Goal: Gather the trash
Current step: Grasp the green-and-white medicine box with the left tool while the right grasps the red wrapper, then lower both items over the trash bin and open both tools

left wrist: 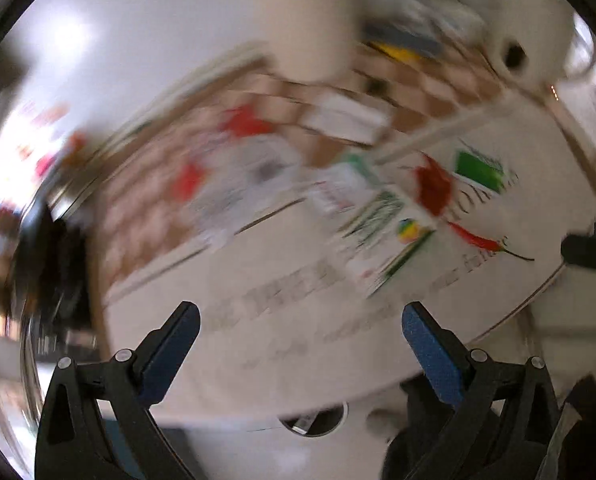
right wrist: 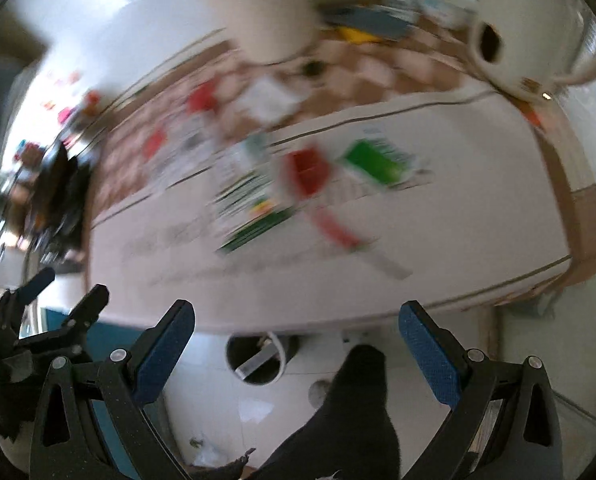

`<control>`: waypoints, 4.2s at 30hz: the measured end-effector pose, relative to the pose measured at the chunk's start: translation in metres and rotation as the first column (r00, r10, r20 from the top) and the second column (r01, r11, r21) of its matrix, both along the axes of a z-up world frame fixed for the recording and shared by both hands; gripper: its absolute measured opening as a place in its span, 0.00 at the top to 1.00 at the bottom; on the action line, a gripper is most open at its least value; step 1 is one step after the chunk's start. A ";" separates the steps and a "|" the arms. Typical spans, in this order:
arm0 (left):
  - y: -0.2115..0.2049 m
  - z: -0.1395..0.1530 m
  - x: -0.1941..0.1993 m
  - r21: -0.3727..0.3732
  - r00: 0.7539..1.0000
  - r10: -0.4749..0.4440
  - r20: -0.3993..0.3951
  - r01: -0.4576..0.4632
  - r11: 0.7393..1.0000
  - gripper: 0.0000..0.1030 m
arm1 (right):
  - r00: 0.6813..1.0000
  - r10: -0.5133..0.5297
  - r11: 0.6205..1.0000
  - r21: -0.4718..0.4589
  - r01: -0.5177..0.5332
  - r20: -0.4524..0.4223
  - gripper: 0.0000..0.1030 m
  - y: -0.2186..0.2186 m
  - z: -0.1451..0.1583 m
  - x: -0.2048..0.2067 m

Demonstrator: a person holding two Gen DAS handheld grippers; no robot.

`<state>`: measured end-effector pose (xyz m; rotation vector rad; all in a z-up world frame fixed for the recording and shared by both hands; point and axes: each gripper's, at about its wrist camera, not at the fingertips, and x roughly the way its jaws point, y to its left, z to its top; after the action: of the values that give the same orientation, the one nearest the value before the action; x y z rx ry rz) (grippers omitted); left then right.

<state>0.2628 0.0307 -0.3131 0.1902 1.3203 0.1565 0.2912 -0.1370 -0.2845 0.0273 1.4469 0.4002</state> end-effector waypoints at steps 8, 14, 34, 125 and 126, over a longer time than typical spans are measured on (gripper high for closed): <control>-0.047 -0.090 0.076 -0.006 0.920 -0.291 -0.261 0.300 0.954 0.00 | 0.986 -0.132 0.991 -0.049 0.127 -0.106 0.00 -0.049 -0.067 0.082; -0.040 -0.102 0.081 -0.088 0.916 -0.273 -0.295 0.258 0.962 0.26 | 0.975 -0.145 0.989 -0.060 0.136 -0.167 0.00 -0.058 -0.092 0.103; 0.131 -0.096 -0.035 -0.188 0.721 0.656 -0.222 -0.692 0.697 0.33 | 0.992 0.092 0.996 0.016 -0.091 -0.085 0.56 0.091 -0.129 0.127; 0.198 -0.408 -0.424 -0.135 0.420 0.851 -0.315 -0.908 0.398 0.00 | 0.816 0.525 0.809 -0.157 -0.567 -0.240 0.03 0.235 -0.524 -0.324; 0.196 -0.402 -0.426 -0.130 0.420 0.852 -0.312 -0.907 0.400 0.00 | 0.812 0.537 0.800 -0.168 -0.576 -0.230 0.03 0.237 -0.519 -0.325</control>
<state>-0.1632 0.2271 -0.7153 -0.8322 1.5101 0.8940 -0.0341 0.1001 -0.8038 -0.5859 1.6545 0.7238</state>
